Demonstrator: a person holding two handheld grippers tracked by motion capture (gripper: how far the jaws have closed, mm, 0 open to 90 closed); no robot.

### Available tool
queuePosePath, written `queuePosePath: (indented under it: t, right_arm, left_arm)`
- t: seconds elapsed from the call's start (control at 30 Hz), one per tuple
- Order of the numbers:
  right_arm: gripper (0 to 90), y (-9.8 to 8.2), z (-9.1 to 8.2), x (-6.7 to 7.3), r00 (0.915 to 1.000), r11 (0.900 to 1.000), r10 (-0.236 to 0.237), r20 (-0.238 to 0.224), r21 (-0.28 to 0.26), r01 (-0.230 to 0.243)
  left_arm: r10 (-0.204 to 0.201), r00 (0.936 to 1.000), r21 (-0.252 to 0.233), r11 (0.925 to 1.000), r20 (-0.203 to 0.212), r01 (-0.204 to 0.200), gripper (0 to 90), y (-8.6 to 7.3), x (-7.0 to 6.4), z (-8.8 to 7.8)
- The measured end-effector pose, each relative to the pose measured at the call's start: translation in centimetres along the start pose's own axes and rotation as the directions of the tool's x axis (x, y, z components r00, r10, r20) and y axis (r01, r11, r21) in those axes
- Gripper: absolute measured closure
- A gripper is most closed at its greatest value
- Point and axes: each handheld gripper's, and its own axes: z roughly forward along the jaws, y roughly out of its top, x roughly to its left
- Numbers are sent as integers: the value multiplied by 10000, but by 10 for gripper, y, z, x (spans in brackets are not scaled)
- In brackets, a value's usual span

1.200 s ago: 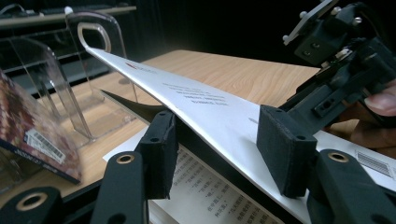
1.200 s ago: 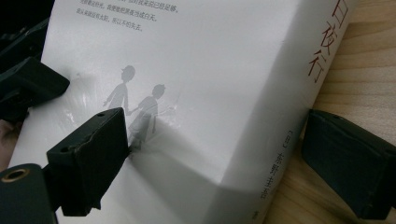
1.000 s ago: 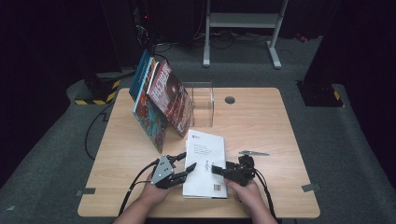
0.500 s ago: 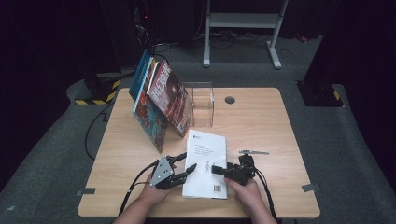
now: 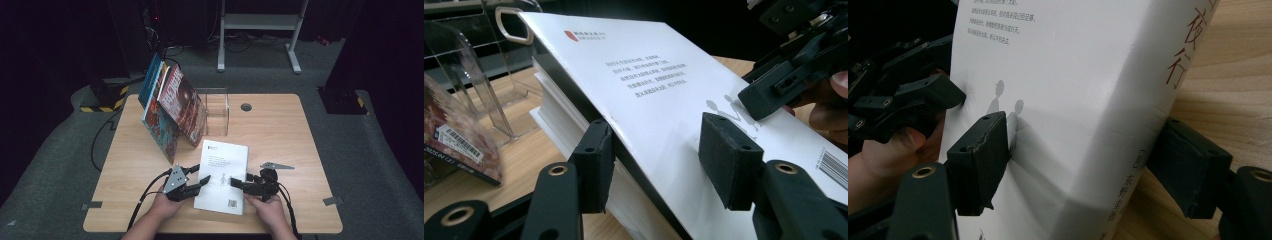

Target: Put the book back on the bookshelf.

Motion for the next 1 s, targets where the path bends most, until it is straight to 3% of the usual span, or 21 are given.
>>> queuePosePath:
  t: [0.3,0.5,0.73,1.0]
  right_arm:
    - [265,0,0,3,9996,9997,-187,196,-148,190]
    - [288,0,-4,6,9973,9968,-659,339,-432,673]
    - [326,0,-11,13,9910,9874,-1186,629,-978,1244]
    - [354,0,-14,15,9858,9795,-1488,778,-1252,1577]
  left_arm:
    - [-241,9996,261,9994,-159,245,488,2,1,2]
    - [-179,9994,275,9994,-284,186,486,4,-1,1]
    - [153,9977,229,9996,-665,-138,485,10,-4,1]
    - [-126,9959,325,9993,-896,156,481,11,-6,2]
